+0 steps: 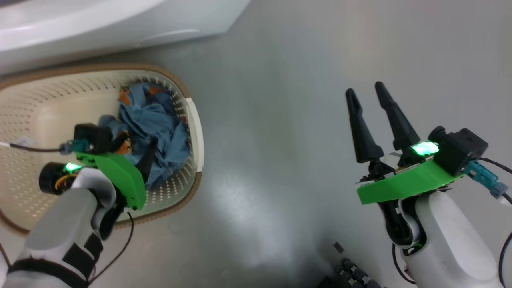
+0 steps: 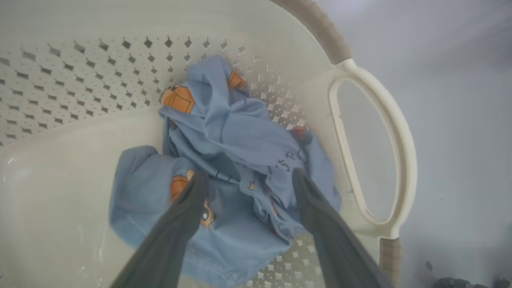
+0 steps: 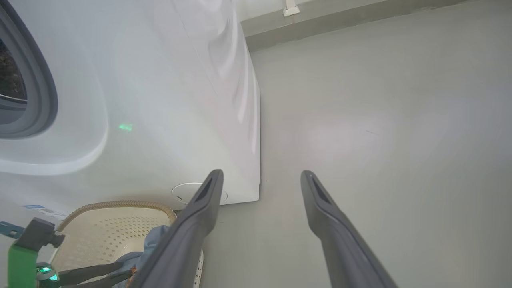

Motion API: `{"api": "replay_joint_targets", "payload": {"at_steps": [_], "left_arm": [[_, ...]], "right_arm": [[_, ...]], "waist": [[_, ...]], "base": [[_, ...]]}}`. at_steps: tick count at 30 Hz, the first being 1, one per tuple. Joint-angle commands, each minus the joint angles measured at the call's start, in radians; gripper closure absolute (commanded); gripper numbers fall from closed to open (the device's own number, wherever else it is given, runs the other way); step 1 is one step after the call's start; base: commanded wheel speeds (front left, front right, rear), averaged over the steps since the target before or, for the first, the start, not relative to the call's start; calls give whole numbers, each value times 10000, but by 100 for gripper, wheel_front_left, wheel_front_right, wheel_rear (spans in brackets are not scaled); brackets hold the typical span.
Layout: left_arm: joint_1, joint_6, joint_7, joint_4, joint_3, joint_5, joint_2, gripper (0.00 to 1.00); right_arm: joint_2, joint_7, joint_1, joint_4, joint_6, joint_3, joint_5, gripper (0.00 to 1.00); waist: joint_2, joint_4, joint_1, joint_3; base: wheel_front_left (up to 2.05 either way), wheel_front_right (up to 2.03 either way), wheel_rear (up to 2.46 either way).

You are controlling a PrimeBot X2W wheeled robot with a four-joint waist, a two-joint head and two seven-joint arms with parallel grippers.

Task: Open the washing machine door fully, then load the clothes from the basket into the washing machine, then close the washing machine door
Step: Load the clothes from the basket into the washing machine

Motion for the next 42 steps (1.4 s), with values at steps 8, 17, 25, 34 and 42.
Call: {"api": "replay_joint_targets", "payload": {"at_steps": [8, 17, 25, 34, 42], "left_arm": [[-706, -34, 486, 127, -581, -618, 498, 0], [-1790, 63, 1119, 1421, -1041, -676, 568, 0], [-2465, 370, 946, 2882, -1009, -620, 360, 0], [-2655, 100, 462, 3371, -1119, -703, 43, 100], [-2295, -24, -126, 3247, -1234, -1009, -220, 100]], "right_arm": [[242, -92, -32, -84, 56, 401, 89, 0], [397, -92, -207, -42, 56, 707, 164, 0], [449, -92, -245, 14, 56, 865, 208, 0], [463, -92, -254, 75, 56, 790, 166, 0], [463, -92, -244, 187, 56, 734, 114, 0]], "waist": [[-1, -497, -1, 1166], [-1, -816, -1, 1679], [-1, -1052, -1, 1710], [-1, -860, -1, 1464], [-1, -574, -1, 774]], "base": [[0, 0, 0], [0, 0, 0], [0, 0, 0], [0, 0, 0], [0, 0, 0]]}}
